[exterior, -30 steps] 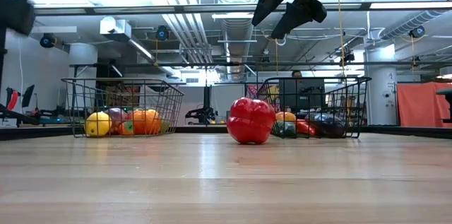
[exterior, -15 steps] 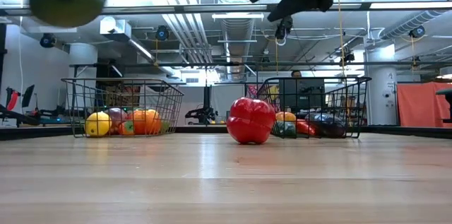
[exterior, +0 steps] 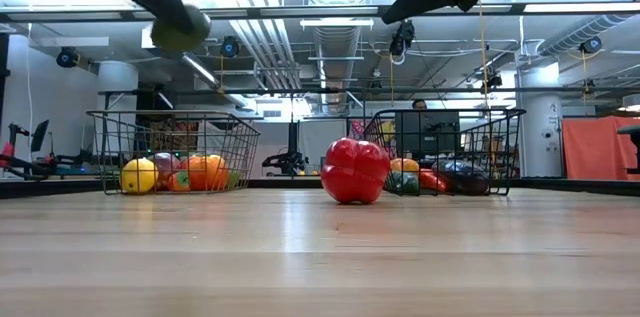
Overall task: Sort produce into baskets
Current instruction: Put the green lime into the left yellow wire basket
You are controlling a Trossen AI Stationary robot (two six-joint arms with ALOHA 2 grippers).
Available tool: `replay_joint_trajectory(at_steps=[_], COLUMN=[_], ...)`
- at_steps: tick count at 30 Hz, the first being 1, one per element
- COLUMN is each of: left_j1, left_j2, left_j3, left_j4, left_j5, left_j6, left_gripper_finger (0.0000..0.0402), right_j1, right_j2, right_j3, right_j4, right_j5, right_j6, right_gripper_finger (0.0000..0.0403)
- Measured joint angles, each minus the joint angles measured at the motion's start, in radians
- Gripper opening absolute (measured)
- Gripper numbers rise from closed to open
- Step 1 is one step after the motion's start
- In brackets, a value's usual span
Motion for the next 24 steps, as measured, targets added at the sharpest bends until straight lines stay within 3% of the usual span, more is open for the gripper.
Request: replay_joint_trajectory(at_steps=[5, 10, 15, 19, 24], left_j1=[0.247, 0.505, 0.736, 0.854, 0.903], left_j2=[-0.034, -0.037, 0.000, 0.058, 0.154], left_j3=[-0.007, -0.007, -0.008, -0.008, -0.007], left_j4=[0.009, 0.019, 0.019, 0.027, 0.029], left_j5=[0.134, 0.416, 0.579, 0.738, 0.745], left_j6=[0.207, 0.452, 0.661, 0.770, 0.864], left_gripper_finger=[0.0201, 0.0204, 0.0210, 0.0211, 0.0212], right_j1=[0.000, 0.000, 0.000, 0.000, 0.000], right_j2=[0.000, 0.000, 0.000, 0.000, 0.000], right_j3=[-0.015, -0.035, -0.050, -0.058, -0.058], right_j4=[0.027, 0.043, 0.056, 0.055, 0.055], right_j5=[0.001, 0.001, 0.001, 0.000, 0.000], right_j6=[0.002, 0.013, 0.023, 0.026, 0.026], right_gripper_finger=[0.0301, 0.0297, 0.0301, 0.0304, 0.0302])
